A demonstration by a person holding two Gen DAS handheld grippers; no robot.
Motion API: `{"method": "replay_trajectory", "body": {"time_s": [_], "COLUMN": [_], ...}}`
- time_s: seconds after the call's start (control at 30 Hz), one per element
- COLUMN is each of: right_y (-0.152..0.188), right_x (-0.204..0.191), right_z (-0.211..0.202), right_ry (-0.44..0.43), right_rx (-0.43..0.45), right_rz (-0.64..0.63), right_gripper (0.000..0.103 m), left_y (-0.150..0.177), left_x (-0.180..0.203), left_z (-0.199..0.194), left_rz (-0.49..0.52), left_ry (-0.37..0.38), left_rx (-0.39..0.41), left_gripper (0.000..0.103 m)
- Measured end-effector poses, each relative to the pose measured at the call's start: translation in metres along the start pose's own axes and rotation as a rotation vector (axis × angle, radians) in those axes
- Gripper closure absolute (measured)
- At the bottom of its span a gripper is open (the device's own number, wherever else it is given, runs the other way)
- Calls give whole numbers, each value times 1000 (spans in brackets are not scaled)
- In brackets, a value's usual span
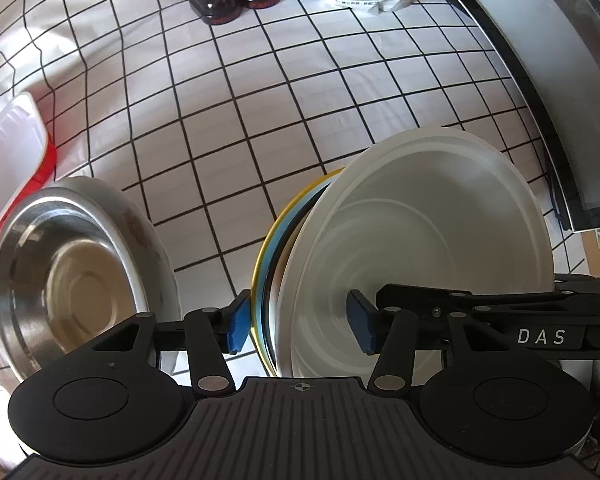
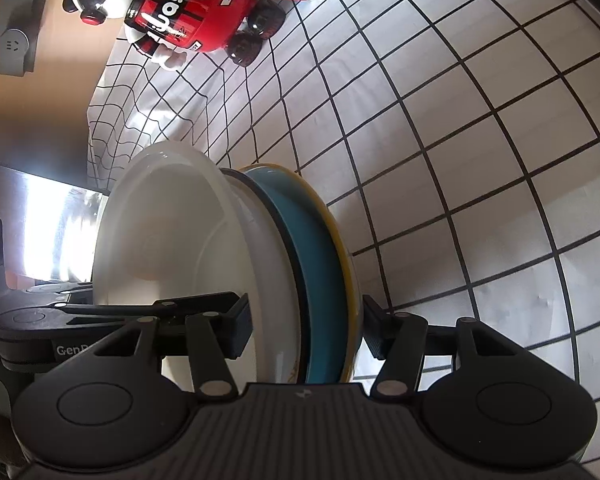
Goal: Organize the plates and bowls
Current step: 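Hold the stacked bowls with both tools and lift them off the table, then lower the stacked bowls into the steel bowl with both tools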
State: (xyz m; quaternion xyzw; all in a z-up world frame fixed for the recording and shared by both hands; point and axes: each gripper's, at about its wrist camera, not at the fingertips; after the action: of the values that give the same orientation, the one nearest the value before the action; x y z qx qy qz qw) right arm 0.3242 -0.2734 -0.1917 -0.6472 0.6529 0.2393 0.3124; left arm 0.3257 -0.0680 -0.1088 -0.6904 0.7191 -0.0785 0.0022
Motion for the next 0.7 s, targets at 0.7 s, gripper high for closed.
{"method": "replay_trajectory", "body": {"time_s": [0.7], "right_y": [-18], "right_x": [-197], "right_z": [54], "right_ry": [93], "right_rx": [-107], "right_rz": [-383], "right_gripper": [45], "left_y": [60], "left_x": [-152], "left_z": [-88], "left_rz": [-269], "left_ry": [55], "left_rx": [244], "left_gripper": [50]}}
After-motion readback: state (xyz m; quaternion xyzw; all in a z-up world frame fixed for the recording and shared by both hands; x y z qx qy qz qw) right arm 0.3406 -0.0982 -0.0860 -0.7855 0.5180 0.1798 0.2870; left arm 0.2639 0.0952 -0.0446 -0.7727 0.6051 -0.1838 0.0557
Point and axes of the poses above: each gripper's, at about its wrist camera, not at the fingertips, and z roughly the way its jaws point, x to its right, y to its underside, and after that the axes turned 1 degree about y, right-handed
